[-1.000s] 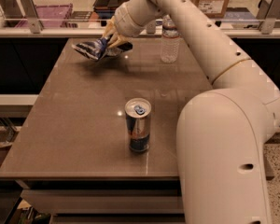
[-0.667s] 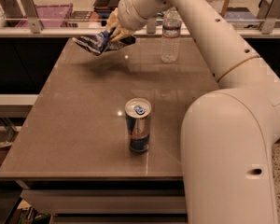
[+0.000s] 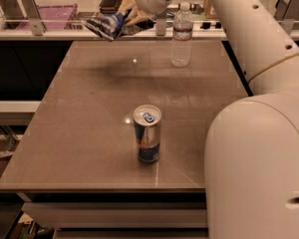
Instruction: Pick blue chip bag
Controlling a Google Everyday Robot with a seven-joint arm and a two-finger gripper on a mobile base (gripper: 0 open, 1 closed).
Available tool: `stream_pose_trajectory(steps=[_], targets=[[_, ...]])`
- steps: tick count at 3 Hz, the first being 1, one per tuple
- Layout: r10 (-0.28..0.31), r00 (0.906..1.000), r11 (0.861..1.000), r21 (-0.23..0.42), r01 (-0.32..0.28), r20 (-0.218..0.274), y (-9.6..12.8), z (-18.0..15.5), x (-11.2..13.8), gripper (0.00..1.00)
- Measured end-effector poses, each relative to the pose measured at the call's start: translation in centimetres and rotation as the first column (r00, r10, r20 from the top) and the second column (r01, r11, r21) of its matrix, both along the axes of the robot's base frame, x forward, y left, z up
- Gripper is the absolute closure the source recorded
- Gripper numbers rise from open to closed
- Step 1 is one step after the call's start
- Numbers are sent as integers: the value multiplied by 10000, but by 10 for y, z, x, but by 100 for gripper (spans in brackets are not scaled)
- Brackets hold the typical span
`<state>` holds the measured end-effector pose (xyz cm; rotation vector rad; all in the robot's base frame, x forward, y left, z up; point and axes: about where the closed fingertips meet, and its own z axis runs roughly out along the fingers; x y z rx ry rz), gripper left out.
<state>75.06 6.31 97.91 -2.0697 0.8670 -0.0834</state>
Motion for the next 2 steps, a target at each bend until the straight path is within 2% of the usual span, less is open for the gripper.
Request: stream_pose_trajectory(steps=[2], targets=[[-374,9938,9992,157,360,1049,-26,48,-11,100]])
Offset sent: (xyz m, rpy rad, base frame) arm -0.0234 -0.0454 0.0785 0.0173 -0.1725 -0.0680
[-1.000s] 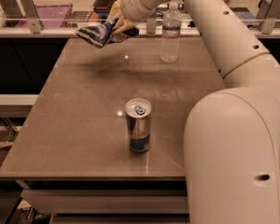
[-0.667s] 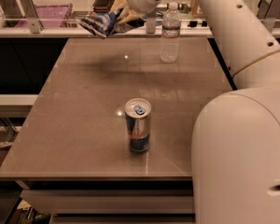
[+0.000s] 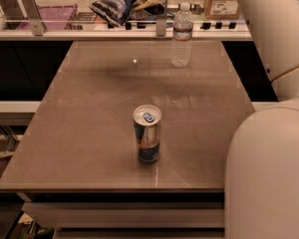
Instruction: Pick blue chip bag
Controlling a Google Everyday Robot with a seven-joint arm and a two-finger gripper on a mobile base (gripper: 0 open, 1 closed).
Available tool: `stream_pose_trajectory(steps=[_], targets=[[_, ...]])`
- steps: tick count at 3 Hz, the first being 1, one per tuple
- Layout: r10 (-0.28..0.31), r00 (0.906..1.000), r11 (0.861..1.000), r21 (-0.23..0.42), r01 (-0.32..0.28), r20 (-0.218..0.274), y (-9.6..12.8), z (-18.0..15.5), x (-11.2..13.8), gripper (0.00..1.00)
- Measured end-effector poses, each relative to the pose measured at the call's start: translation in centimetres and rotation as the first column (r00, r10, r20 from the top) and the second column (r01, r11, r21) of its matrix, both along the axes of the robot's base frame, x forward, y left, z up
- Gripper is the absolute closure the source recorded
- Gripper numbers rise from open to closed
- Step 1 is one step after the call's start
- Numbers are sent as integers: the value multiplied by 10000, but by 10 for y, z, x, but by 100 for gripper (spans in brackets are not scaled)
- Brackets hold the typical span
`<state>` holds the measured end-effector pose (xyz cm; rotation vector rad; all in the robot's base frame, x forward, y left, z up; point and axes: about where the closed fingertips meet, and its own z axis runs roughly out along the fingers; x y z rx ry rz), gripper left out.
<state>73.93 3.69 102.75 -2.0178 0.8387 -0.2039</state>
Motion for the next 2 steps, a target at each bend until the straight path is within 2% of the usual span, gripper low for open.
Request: stream_pose_trajectory(steps=[1,2], targets=[[-86,9991,9999,-70,89,426,-4,18,-6,100],[-85,9991,9999,-70,88,424,-4,18,-6,100]])
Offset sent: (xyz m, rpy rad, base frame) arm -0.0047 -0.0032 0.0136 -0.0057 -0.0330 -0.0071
